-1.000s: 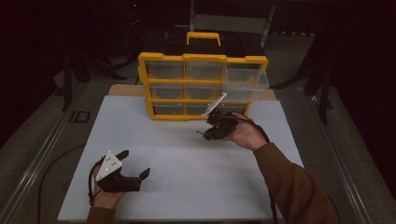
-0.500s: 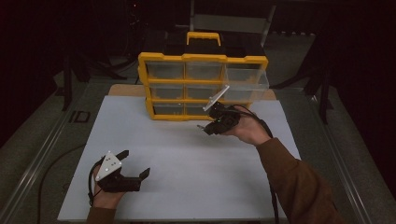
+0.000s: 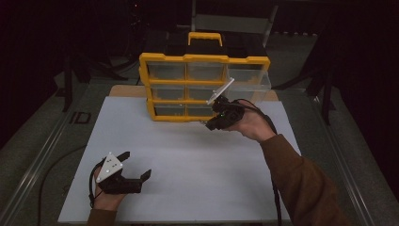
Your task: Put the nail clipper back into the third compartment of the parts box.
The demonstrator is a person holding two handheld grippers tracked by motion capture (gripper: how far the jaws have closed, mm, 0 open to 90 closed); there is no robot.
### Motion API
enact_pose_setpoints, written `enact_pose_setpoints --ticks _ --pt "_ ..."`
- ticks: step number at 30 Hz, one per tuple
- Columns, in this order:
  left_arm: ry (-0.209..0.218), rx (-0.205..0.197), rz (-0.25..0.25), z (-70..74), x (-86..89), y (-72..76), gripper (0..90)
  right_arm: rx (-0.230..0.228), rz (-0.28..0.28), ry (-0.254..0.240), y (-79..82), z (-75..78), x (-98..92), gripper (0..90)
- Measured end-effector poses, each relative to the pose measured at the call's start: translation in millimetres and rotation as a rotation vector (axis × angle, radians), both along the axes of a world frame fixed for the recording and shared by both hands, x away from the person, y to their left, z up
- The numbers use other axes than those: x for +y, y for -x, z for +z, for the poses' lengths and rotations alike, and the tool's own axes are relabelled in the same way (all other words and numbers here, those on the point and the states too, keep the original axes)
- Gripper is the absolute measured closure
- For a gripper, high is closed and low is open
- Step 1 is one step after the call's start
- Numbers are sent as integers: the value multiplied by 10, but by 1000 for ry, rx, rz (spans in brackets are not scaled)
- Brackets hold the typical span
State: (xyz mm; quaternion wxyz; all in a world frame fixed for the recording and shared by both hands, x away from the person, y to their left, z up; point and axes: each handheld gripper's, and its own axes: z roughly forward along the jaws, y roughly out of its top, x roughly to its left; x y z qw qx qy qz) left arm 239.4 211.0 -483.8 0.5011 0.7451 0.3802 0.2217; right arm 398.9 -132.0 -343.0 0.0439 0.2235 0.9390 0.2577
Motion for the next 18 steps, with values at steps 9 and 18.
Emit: enact_pose_setpoints --ticks 9,18 --pt "3 0 -1 -2 -4 -2 2 -10 -9 -6 -19 128 -14 796" --pt "2 0 -2 -3 -3 -3 1 -10 -26 -26 -58 254 -45 796"
